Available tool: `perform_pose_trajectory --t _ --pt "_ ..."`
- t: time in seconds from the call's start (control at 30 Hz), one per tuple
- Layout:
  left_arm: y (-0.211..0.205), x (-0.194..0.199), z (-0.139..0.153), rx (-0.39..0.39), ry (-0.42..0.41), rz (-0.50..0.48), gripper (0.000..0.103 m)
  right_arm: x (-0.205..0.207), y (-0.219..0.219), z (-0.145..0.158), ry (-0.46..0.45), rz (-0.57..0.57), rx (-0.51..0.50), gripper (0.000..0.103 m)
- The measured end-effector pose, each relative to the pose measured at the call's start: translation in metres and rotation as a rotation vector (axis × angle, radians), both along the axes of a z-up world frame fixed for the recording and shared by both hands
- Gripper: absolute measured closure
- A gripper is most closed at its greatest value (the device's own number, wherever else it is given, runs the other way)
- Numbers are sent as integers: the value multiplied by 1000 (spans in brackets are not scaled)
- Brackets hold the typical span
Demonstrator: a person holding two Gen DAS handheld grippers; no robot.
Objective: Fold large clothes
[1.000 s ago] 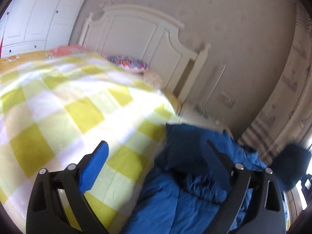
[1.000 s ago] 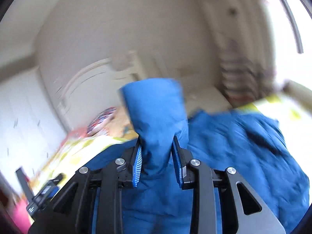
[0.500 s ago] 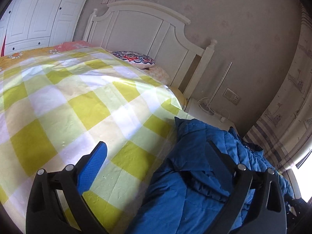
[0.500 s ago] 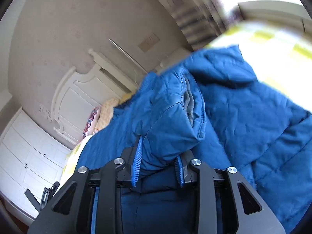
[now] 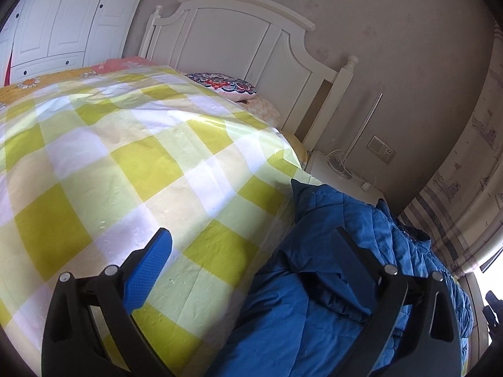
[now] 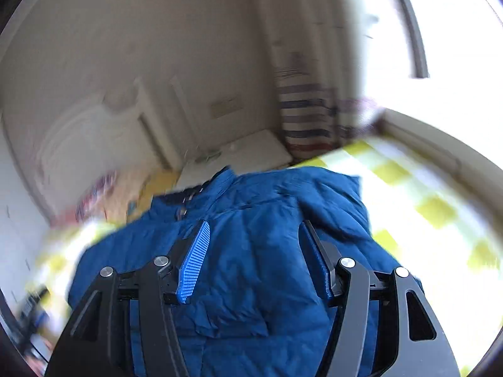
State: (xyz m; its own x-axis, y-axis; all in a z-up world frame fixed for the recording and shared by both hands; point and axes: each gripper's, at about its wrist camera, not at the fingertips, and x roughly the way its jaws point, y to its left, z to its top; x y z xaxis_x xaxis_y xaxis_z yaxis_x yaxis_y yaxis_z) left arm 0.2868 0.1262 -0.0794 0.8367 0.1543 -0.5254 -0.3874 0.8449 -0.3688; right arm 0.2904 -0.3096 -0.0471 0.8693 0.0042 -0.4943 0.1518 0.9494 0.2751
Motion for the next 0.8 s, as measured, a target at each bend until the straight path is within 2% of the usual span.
perform_pose_trajectory --t 0.03,0.1,0.13,0.2,0.3,0.4,0.43,0.53,0.57,0.6,0.67,0.73,0.77,0.8 --pt "1 0 0 -3 1 3 3 15 9 -3 49 23 -76 44" --pt "3 0 -1 -12 8 9 3 39 17 -22 180 71 -155 44" --pt "3 0 -1 -12 11 11 3 53 22 -44 290 105 -209 43" --pt "1 2 -1 3 29 18 3 54 28 -55 278 120 -255 42" --pt "-8 4 4 63 57 24 3 53 24 -57 284 118 -225 42" --pt "-23 3 30 117 66 37 3 56 25 -58 288 115 -236 42" --pt "-28 4 39 120 56 18 3 56 25 -58 288 115 -239 42" --pt "-71 27 79 187 58 -142 3 57 25 -57 287 115 -237 42" --pt "-83 37 83 190 69 -192 3 59 26 -57 286 115 -233 41" --pt "-96 53 83 176 103 -264 3 66 24 -58 284 115 -226 41" --pt "-118 82 69 177 189 -325 3 66 23 -58 282 117 -219 41" --pt "-136 107 38 222 305 -341 3 65 22 -57 280 117 -214 41" --pt "-147 122 8 268 415 -358 2 65 22 -57 279 117 -213 41" --pt "-153 127 -11 312 469 -369 2 65 21 -57 278 118 -211 40"
